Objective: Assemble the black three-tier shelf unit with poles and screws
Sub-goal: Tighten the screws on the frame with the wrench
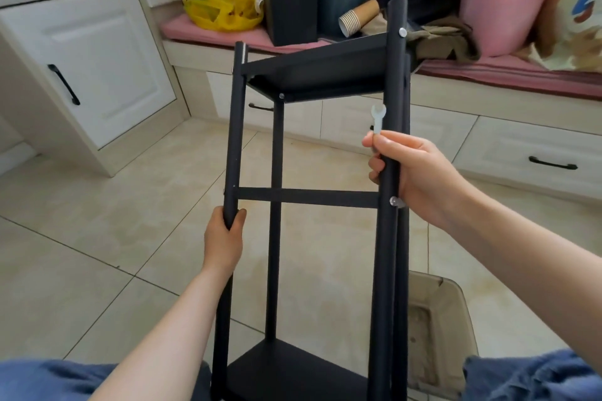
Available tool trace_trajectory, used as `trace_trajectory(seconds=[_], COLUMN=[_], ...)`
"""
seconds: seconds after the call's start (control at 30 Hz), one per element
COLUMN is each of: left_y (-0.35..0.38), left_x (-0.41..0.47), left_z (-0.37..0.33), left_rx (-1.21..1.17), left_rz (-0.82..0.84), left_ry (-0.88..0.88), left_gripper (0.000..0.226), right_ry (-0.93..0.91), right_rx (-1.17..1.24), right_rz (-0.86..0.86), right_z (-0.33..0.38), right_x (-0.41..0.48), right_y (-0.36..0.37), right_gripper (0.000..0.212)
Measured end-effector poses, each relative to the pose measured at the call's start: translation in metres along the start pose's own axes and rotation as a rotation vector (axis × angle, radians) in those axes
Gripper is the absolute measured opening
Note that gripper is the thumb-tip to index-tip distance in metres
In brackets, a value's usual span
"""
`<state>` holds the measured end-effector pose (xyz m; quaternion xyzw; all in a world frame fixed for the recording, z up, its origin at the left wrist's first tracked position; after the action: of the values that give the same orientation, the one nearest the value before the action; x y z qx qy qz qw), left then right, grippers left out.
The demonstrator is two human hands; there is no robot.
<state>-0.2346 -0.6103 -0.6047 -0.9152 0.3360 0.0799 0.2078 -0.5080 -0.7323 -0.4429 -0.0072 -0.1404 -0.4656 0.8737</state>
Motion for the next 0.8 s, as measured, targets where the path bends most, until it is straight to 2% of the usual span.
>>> trace_trajectory(seconds=[0.2, 0.4, 0.57, 0.67, 0.8], left_y=[0.006, 0.009, 0.016, 0.023, 0.040], left_x=[0.004, 0.005, -0.004, -0.018, -0.046], left_z=[0.001, 0.003, 0.003, 0.003, -0.016], left_rx=[-0.003, 0.089, 0.188, 0.254, 0.288], left_rz=[0.035, 0.022, 0.080, 0.110, 0.179], left_ry=[-0.030, -0.058, -0.046, -0.021, 0.037], left_gripper=[0.012, 0.008, 0.049, 0.057, 0.053], right_ry=[-0.037, -0.046, -0.032, -0.030, -0.037], right_rx=[0.064, 0.060, 0.008, -0.030, -0.079], right_rz=[0.013, 0.049, 0.042, 0.056, 0.052], right_z=[0.021, 0.026, 0.023, 0.025, 0.022], right_x=[0.011, 0.014, 0.014, 0.015, 0.016], right_y=[0.018, 0.038, 0.049, 0.052, 0.058], right_gripper=[0.021, 0.026, 0.024, 0.019, 0.018])
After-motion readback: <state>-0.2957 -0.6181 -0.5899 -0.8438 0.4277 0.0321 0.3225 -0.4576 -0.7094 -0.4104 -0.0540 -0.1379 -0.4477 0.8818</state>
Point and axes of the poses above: each hand's wrist, its own x-axis towards the middle knuckle, its own y-axis out of the palm, z = x × y, the point moved 6 cm from there along x, towards the middle knuckle, and after that the axes turned 15 degrees about -y, right-handed, at the moved point
